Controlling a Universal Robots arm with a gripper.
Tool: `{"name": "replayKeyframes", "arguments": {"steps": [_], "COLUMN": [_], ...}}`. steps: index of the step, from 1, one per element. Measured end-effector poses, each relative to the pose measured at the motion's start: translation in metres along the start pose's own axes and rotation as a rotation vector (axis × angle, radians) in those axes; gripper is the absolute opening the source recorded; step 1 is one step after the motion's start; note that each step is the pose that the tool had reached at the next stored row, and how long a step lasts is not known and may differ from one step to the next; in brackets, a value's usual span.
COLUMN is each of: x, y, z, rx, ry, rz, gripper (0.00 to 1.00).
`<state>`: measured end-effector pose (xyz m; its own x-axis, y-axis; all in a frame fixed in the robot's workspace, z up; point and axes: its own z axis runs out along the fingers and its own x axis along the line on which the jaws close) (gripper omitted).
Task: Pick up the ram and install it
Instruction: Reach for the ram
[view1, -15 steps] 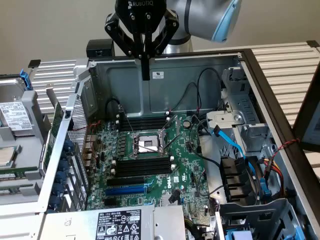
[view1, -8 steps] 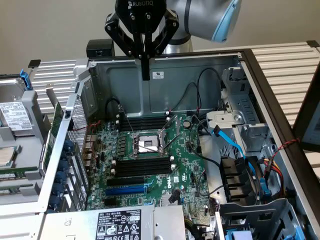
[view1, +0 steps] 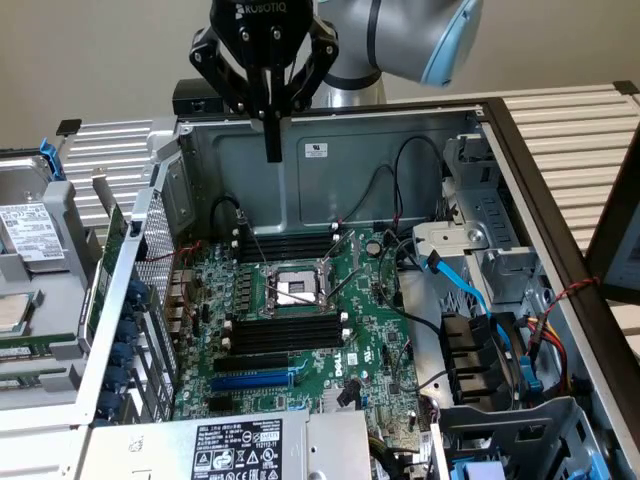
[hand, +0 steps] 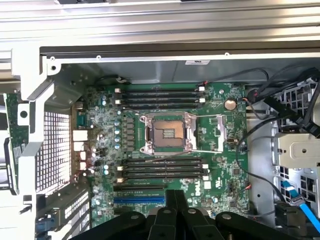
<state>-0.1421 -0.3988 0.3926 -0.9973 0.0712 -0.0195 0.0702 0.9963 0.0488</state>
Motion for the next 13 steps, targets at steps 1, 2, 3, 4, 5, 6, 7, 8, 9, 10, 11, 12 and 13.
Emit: {"name": "replayKeyframes", "arguments": {"steps": [1,2,3,4,5,6,7,8,9,10,11,12,13], "x": [0.004,0.009,0.013,0.018,0.023,0.027,0.032,0.036,0.041,0.045,0.050,0.054,0.058], "y": [-0.0003,-0.0006,-0.0010,-0.0013,-0.0016,-0.0019,-0.0022,-0.0026,-0.0029,-0.0032,-0.0035,-0.0038,-0.0041], "z": [-0.0001,-0.0002,-0.0003,-0.0005,-0.0006,-0.0006,-0.0008,-0.0008,-0.0008,-0.0008,-0.0008,-0.0008,-0.0007], "rx": [0.0000,0.0001,0.0000,0.0001,0.0000,0.0000,0.0000,0.0000,0.0000,0.0000,0.0000,0.0000,0.0000], "ry": [0.0000,0.0000,0.0000,0.0001,0.0001,0.0001,0.0001,0.0001,0.0001,0.0001,0.0001,0.0001,0.0001], "rz": [0.000,0.000,0.000,0.000,0.000,0.000,0.000,0.000,0.000,0.000,0.000,0.000,0.000], "gripper": [0.10,0.10,0.10,0.10,0.10,0.10,0.10,0.10,0.10,0.10,0.10,0.10,0.10]}}
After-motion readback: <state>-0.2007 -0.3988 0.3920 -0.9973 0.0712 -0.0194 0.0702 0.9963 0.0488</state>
